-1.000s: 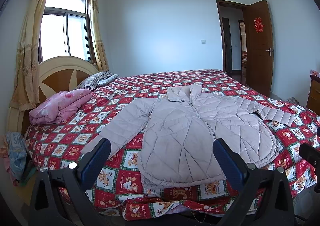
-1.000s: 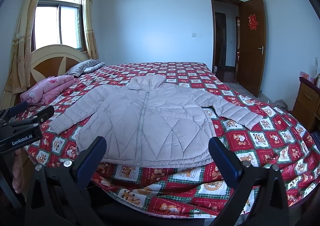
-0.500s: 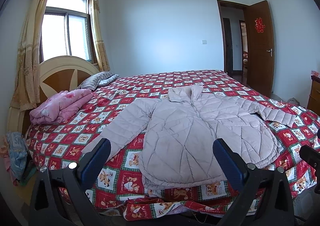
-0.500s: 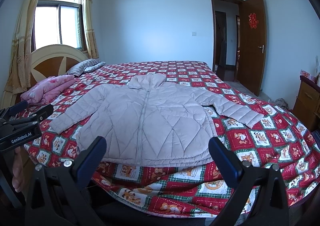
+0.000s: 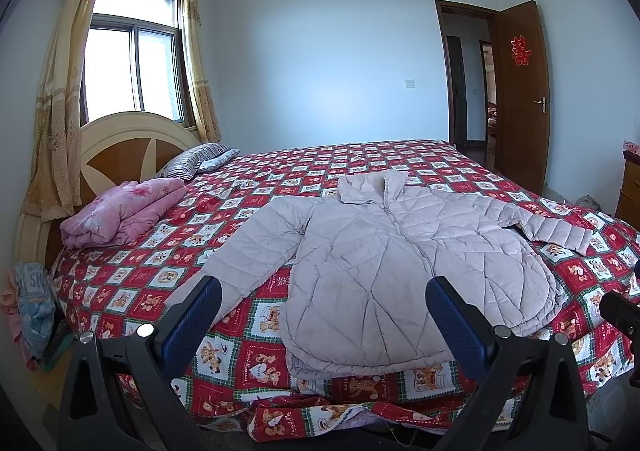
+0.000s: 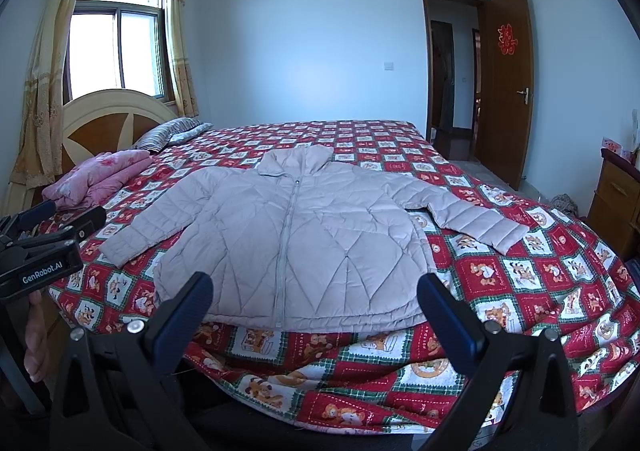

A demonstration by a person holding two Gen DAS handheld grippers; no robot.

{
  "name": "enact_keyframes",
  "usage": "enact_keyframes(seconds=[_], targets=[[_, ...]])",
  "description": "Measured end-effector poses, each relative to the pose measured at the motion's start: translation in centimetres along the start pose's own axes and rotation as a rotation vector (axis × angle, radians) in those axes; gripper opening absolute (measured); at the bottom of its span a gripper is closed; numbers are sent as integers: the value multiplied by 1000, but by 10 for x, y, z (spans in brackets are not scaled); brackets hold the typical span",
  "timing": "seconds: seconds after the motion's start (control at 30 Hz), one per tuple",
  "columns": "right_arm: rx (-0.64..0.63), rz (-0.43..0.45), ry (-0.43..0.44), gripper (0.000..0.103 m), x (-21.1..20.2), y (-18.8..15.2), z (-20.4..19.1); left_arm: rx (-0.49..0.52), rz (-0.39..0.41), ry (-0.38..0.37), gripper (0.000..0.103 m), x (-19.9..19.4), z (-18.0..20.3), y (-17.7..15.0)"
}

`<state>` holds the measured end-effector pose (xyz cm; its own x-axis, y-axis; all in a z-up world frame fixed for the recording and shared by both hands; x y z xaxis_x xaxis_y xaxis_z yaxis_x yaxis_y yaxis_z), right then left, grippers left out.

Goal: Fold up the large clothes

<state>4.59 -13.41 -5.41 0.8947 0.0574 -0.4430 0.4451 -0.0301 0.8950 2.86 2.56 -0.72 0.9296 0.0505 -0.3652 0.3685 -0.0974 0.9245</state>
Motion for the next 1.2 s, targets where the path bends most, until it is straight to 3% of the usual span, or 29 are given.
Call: enact_keyframes(seconds=[0.23, 0.37, 0.53, 0.67, 0.9, 1.2], targets=[[6, -1, 18, 103, 7, -3, 1, -1, -11, 17, 102, 9, 0, -3], [56, -21, 32, 103, 30, -8, 18, 25, 51, 53, 102, 18, 0, -6], [104, -49, -49, 103, 72, -16, 54, -10, 56, 43, 102, 45, -4, -14], [160, -86, -103, 103, 99, -22, 87, -17, 0, 34, 102, 82, -1, -23], [257, -169, -235, 103, 146, -21, 164, -2, -67, 84, 102, 165, 9, -16], [423, -242, -356, 99, 198, -2, 265, 44, -78, 155, 102, 261, 16, 7]])
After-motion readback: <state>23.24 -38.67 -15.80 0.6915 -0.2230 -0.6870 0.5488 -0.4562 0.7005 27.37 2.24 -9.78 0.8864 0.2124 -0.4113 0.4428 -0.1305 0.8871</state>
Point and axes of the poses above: each gripper's, at about its wrist camera, not at the fingertips, and x roughly the way its jaws point, z to its right, y to its top, the point moved 2 cm from there along x, roughly the way its jaws point, and after that the axes turned 2 degrees about z, right-handed, at the moved point
